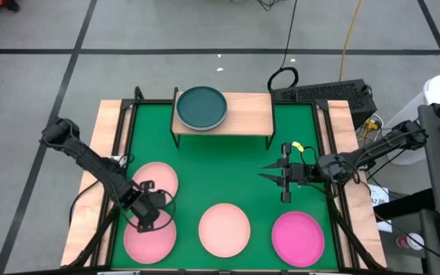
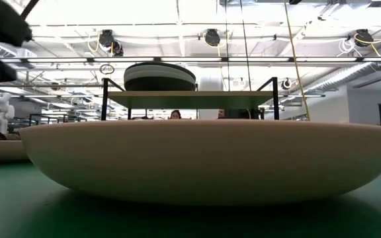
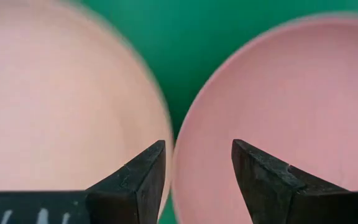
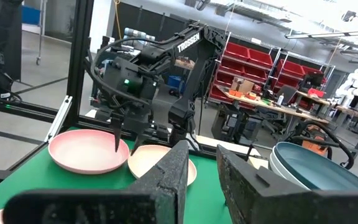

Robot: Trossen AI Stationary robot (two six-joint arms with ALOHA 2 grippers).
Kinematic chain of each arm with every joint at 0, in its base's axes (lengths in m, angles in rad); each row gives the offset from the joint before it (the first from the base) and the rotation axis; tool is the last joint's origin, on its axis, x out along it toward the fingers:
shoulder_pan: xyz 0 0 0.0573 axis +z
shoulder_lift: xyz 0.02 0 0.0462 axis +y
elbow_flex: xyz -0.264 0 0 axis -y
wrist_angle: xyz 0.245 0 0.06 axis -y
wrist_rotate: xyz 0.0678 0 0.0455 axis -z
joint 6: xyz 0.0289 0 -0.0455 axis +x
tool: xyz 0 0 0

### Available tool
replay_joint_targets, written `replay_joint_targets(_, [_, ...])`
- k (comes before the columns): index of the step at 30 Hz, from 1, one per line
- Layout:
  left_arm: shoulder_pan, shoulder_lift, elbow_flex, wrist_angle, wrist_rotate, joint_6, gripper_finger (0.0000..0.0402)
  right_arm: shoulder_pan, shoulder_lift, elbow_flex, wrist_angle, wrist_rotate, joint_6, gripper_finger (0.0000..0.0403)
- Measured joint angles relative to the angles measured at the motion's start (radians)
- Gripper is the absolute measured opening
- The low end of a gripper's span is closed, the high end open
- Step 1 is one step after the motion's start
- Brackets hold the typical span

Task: Place and stack plates onto a shelf
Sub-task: Put the light pink plate on the shelf

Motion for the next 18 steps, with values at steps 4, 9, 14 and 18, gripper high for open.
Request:
replay_joint_targets(4, [-0.035,0.0,0.0,-0.082,0.054,-0.12,0.0191,0.0,0.0,0.0,-0.005,0.0,0.011,0.007])
replay_joint_targets(9, [-0.089,-0.012,0.0,-0.158,0.15,-0.288,0.0191,0.0,0.0,0.0,-0.009,0.0,0.026,0.007])
replay_joint_targets(14, [-0.176,-0.055,0.0,-0.167,0.103,-0.378,0.0191,0.0,0.0,0.0,-0.013,-0.001,0.027,0.007])
replay_joint_targets(18, [-0.223,-0.094,0.0,-0.132,-0.024,-0.437,0.0191,0.0,0.0,0.0,-0.012,-0.001,0.027,0.007])
